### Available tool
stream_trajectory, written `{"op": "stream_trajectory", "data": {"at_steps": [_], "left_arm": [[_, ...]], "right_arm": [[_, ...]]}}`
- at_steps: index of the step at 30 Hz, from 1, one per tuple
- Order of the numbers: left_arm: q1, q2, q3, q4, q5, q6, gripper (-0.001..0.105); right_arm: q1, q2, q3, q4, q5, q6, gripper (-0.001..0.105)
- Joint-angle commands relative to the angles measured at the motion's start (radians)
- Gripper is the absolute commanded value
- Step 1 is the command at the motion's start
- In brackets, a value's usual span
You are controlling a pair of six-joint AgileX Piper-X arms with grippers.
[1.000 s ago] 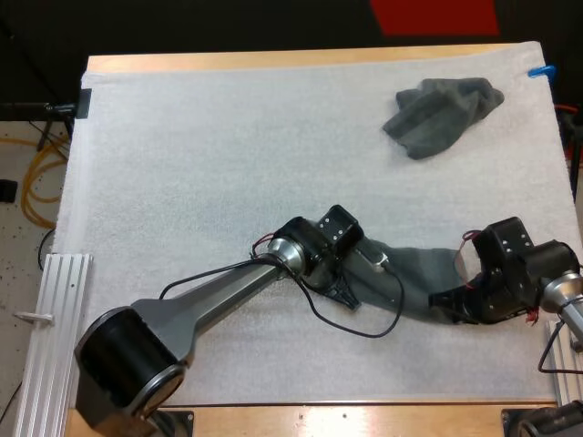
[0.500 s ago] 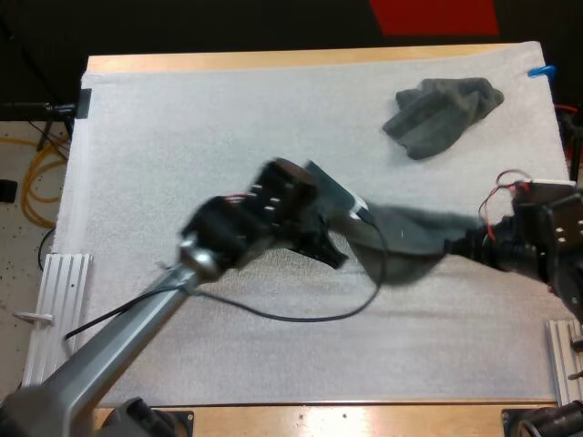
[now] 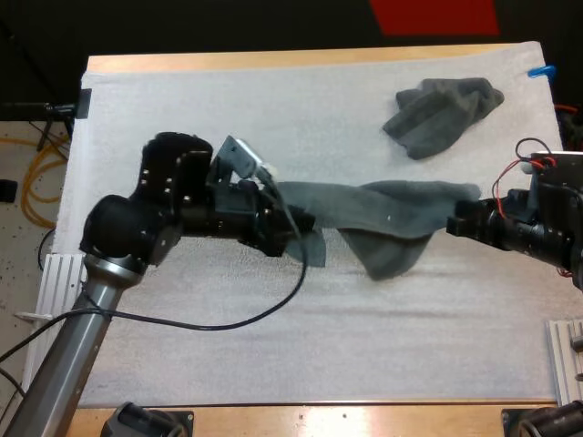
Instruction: Pick towel from pile fold and stack
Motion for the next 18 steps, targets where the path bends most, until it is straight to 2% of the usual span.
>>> {"op": "stream_trajectory", "data": {"at_steps": [1, 6, 9, 13, 14, 16, 18], "left_arm": [[0.008, -0.012, -0.007, 0.04, 0.088, -0.002, 0.0], [-0.022, -0.04, -0.007, 0.245, -0.089, 0.093, 0.0], [-0.073, -0.056, 0.02, 0.285, -0.135, 0.103, 0.0], [-0.147, -0.067, 0.109, 0.282, -0.151, 0.085, 0.0], [-0.161, -0.067, 0.139, 0.274, -0.179, 0.075, 0.0], [-0.172, -0.067, 0.199, 0.22, -0.233, 0.039, 0.0], [-0.165, -0.066, 0.274, 0.116, -0.228, 0.006, 0.0]], "right_arm": [[0.0, -0.014, -0.008, 0.011, -0.047, -0.009, 0.0], [0.0, -0.065, -0.008, 0.102, -0.104, -0.009, 0.0], [0.0, -0.092, -0.008, 0.187, -0.143, -0.009, 0.0], [0.0, -0.096, -0.008, 0.302, -0.183, -0.009, 0.0], [0.0, -0.092, -0.004, 0.322, -0.183, -0.014, 0.0], [0.0, -0.084, 0.017, 0.334, -0.183, -0.016, 0.0], [0.0, -0.064, 0.064, 0.312, -0.183, -0.012, 0.0]]}}
